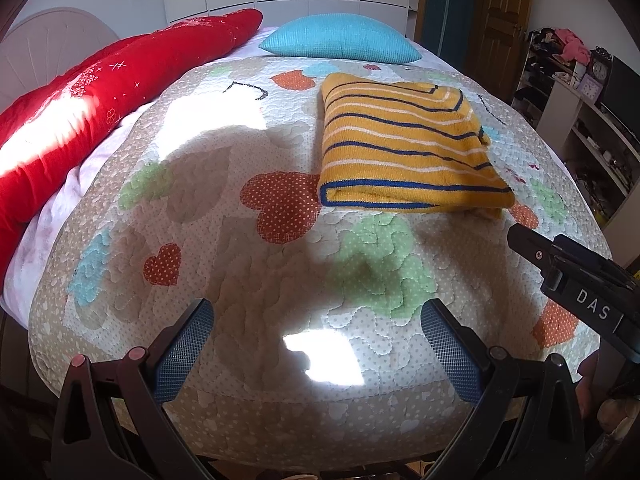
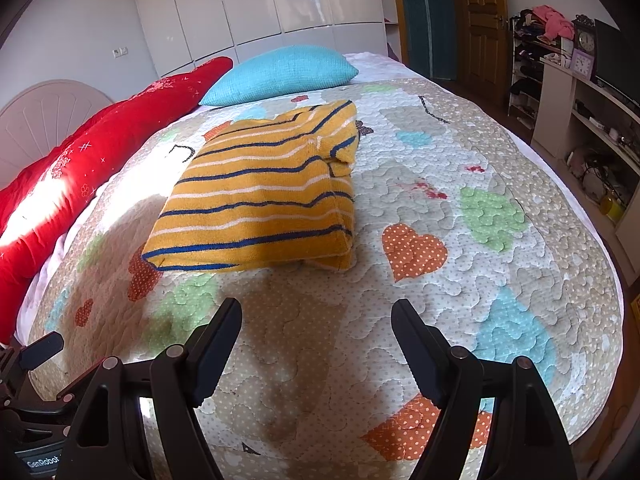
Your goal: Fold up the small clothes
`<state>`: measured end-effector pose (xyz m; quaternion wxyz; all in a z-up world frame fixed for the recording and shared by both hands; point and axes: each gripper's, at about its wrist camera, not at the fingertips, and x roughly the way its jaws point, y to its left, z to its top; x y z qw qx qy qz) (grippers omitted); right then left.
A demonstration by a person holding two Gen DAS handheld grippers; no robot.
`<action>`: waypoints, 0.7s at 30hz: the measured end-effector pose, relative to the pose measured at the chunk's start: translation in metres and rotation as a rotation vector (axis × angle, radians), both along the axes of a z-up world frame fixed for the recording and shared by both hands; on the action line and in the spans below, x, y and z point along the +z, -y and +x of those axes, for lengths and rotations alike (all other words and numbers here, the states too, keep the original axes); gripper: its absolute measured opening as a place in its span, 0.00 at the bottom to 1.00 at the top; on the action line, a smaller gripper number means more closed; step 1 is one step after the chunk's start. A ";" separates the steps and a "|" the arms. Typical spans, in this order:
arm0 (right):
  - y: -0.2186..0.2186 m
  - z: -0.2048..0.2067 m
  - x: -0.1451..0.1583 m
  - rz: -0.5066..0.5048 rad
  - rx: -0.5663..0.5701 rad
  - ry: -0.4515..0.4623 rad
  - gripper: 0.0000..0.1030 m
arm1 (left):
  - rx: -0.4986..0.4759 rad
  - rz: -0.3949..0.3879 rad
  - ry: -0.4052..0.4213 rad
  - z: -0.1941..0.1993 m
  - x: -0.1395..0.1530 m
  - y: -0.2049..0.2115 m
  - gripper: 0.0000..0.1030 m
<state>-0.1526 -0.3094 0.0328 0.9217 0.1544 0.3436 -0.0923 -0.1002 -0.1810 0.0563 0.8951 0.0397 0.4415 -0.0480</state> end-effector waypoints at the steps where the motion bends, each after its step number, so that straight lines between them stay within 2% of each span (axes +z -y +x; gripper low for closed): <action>1: 0.000 0.000 0.000 0.000 0.000 0.000 0.79 | 0.000 -0.001 -0.002 0.000 0.000 0.000 1.00; 21: 0.000 0.000 -0.002 0.005 -0.005 0.003 0.80 | 0.005 -0.009 -0.023 0.000 -0.006 -0.003 1.00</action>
